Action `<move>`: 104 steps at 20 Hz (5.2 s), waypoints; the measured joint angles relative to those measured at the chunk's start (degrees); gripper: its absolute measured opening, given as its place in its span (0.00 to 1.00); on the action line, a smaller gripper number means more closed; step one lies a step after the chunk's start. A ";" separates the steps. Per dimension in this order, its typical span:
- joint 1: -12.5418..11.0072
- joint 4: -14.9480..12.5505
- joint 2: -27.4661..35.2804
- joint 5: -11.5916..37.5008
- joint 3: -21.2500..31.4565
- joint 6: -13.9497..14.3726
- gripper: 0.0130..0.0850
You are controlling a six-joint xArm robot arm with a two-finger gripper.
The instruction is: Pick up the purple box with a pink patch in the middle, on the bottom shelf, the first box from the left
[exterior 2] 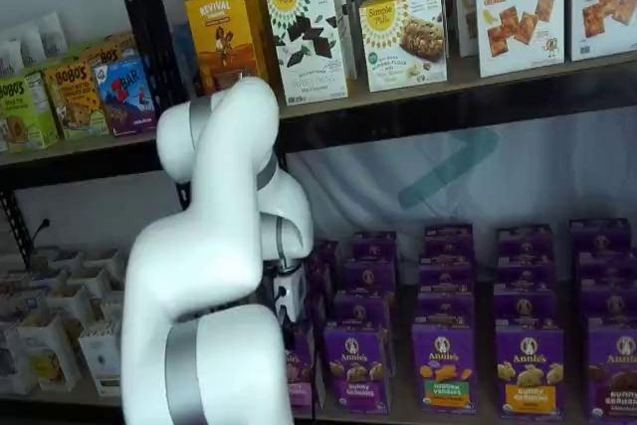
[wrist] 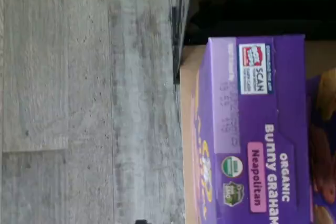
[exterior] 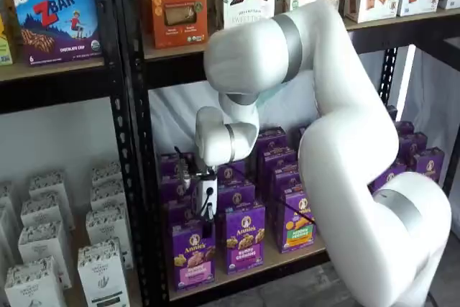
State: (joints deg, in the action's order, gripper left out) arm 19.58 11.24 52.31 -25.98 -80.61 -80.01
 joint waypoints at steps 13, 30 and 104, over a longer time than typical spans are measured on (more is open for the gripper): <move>0.67 -4.70 5.58 -0.54 -4.93 4.80 1.00; 0.87 -4.55 8.43 -2.29 -8.33 4.93 0.89; 1.88 -7.36 -16.59 5.99 24.03 8.10 0.28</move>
State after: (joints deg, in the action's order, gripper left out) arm 21.46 3.88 35.72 -19.99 -56.58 -71.91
